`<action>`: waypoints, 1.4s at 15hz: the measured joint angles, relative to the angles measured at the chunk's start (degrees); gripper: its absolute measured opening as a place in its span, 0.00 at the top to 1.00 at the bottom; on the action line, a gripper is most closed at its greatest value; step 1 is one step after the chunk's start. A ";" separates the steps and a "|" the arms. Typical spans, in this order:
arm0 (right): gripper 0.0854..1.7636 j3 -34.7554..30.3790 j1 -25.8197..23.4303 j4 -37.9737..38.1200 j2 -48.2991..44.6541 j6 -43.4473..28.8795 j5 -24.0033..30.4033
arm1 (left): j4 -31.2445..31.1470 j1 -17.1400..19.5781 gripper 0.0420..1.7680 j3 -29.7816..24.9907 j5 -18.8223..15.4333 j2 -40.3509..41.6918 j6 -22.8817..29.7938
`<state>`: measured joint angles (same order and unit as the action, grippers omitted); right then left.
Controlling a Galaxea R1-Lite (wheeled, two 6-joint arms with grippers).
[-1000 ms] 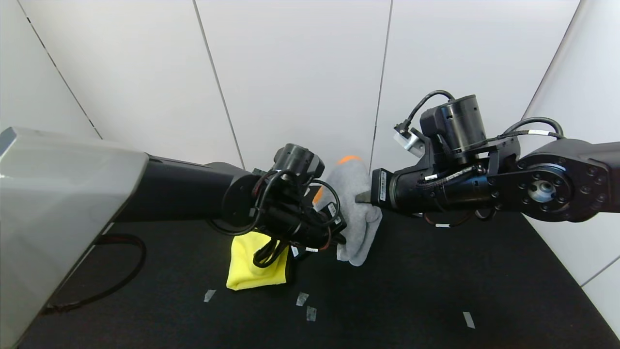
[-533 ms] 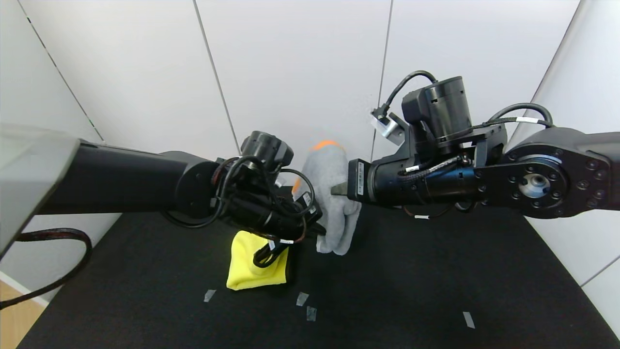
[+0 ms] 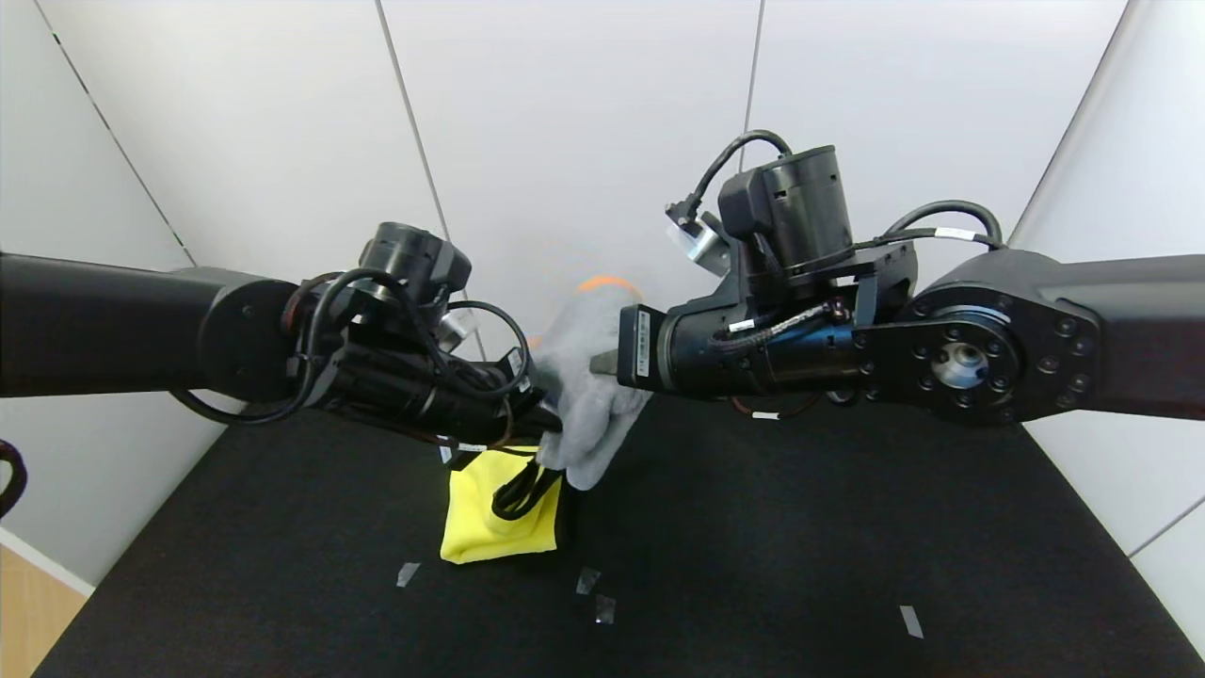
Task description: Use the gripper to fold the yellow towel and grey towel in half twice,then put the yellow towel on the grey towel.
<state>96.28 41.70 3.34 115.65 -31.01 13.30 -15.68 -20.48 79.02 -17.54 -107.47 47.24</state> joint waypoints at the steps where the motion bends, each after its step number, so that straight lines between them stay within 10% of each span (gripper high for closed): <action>1: 0.98 0.85 0.60 -0.09 0.61 -0.07 0.11 | 0.00 0.85 0.96 -0.80 -0.02 0.56 -0.88; 10: 0.98 12.57 4.02 -0.20 8.55 -0.22 0.29 | -1.97 6.27 0.96 -4.52 -0.68 4.50 -9.45; 21: 0.98 15.04 6.03 -18.91 19.32 3.82 -0.20 | -5.85 12.89 0.96 -4.13 -1.50 5.52 -24.44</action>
<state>111.32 47.74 -15.57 134.97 -27.20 13.10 -21.53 -7.59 74.89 -19.04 -101.95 22.80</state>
